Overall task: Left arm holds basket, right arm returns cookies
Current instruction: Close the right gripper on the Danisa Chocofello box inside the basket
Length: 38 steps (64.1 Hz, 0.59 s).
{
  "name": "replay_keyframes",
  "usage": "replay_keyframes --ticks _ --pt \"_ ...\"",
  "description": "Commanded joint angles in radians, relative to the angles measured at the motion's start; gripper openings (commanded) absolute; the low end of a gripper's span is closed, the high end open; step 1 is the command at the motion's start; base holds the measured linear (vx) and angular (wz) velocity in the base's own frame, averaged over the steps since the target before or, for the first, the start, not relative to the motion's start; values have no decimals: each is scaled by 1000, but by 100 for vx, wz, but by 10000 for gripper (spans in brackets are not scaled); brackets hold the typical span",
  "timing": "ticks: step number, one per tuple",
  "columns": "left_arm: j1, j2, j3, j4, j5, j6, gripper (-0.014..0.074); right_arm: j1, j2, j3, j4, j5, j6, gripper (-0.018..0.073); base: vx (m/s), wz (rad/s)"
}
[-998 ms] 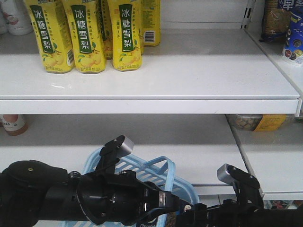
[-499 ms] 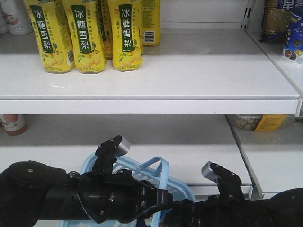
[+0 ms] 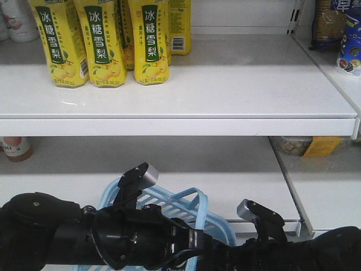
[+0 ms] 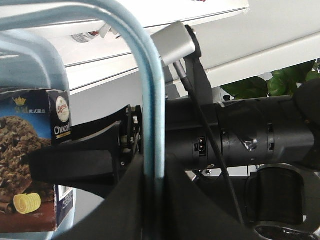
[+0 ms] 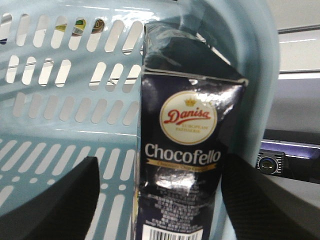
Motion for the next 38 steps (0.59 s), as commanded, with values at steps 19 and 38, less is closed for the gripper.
replay_keyframes --ticks 19,38 --pt "-1 -41 -35 -60 29 24 -6 0 -14 -21 98 35 -62 487 0 0" --pt "-1 -41 -35 -60 29 24 -6 0 81 -64 121 68 -108 442 0 0"
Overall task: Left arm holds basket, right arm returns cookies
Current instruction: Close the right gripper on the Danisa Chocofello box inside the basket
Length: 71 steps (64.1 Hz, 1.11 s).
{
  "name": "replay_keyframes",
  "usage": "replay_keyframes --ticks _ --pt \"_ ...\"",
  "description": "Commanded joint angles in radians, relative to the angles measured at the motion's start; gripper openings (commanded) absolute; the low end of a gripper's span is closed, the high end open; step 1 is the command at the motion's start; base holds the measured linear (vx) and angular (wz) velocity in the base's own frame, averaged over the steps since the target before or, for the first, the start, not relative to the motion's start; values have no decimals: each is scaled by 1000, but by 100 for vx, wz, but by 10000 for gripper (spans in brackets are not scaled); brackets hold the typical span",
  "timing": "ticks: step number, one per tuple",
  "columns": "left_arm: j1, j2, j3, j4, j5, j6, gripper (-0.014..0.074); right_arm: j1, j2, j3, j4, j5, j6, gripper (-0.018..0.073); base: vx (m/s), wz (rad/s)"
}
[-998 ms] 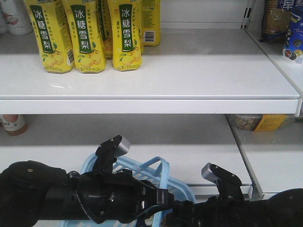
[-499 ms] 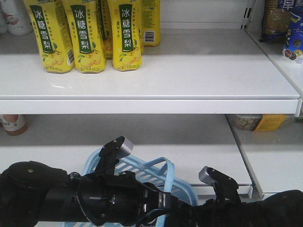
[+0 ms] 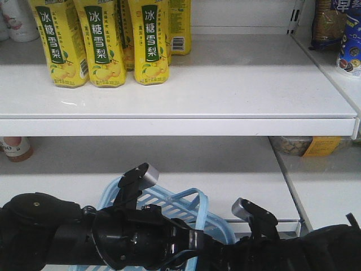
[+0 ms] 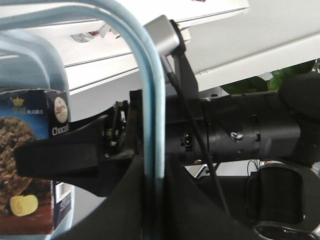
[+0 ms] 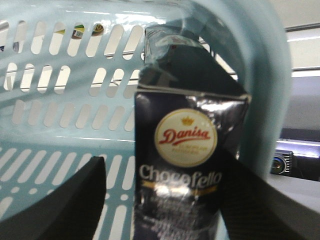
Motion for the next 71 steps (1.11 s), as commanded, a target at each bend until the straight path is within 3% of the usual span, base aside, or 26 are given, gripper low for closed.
replay_keyframes --ticks 1,25,52,71 --pt "-1 -41 -35 -60 29 24 -6 0 11 -40 17 46 -23 442 0 0" --pt "-1 -41 -35 -60 29 24 -6 0 87 -78 38 46 -50 435 0 0" --pt "-1 -41 -35 -60 29 24 -6 0 69 -72 31 10 -52 251 0 0" --pt "-1 -41 -35 -60 29 24 -6 0 -9 -72 26 10 -18 244 0 0"
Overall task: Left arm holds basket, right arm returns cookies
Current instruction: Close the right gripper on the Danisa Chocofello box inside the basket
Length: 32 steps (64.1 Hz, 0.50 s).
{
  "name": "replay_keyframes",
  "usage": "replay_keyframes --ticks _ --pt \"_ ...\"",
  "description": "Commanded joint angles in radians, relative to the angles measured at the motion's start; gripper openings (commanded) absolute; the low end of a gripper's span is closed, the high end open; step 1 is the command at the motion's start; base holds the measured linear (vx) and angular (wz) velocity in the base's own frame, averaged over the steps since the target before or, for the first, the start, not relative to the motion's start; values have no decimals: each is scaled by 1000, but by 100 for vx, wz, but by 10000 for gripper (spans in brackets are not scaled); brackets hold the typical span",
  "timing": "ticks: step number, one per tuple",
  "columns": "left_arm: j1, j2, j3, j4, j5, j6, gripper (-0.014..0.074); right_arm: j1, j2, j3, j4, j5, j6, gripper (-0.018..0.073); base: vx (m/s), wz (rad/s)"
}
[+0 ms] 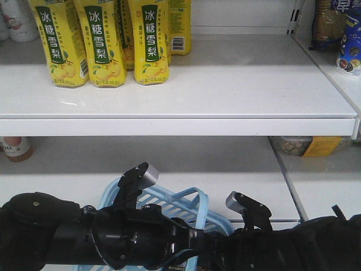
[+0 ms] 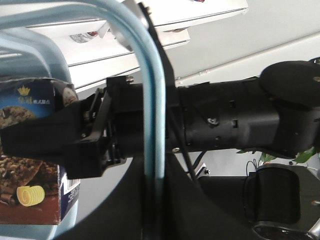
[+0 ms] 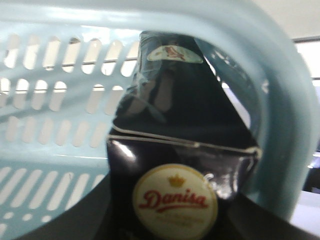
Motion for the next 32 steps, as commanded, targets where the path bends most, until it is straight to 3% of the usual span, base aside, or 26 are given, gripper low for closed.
replay_keyframes --ticks 1,16,32 --pt "-1 -41 -35 -58 29 24 -6 0 -69 -14 7 36 20 244 0 0" --pt "-1 -41 -35 -58 29 24 -6 -14 -136 24 -45 6 87 245 0 0" --pt "-1 -41 -35 -58 29 24 -6 -116 -255 159 -37 22 62 245 0 0"
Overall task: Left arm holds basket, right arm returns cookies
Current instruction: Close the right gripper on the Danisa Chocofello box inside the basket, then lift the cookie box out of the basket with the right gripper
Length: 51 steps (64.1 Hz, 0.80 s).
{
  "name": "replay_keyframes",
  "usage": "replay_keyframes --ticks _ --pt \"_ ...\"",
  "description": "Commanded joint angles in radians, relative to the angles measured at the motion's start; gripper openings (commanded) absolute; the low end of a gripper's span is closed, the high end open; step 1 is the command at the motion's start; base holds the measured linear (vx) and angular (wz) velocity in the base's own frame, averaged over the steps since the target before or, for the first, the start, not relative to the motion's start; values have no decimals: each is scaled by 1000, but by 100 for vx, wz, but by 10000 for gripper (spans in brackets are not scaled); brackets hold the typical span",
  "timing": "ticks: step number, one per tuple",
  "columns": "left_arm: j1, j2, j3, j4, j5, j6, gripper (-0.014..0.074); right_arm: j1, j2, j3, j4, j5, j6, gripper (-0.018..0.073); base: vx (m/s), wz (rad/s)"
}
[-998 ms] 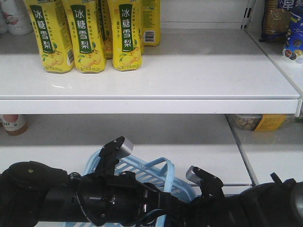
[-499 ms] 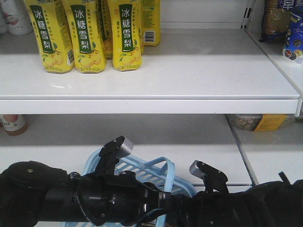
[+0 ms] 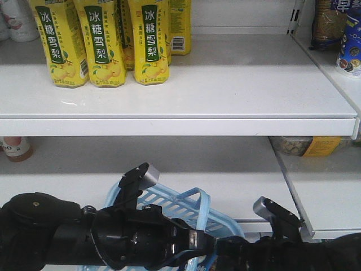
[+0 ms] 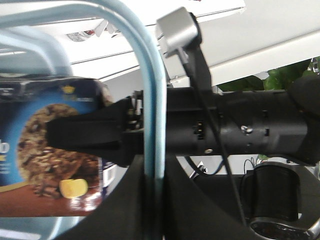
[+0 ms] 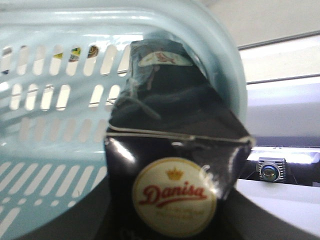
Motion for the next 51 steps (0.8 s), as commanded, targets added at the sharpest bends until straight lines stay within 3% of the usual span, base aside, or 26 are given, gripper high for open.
replay_keyframes --ticks 1,26,51 --pt "-1 -39 -34 -55 19 22 -6 -46 -82 25 9 41 -24 245 0 0" --pt "-1 -39 -34 -55 19 22 -6 -159 -364 91 -12 119 -1 245 0 0" --pt "-1 -39 -34 -55 19 22 -6 -172 -693 91 -146 119 151 245 0 0"
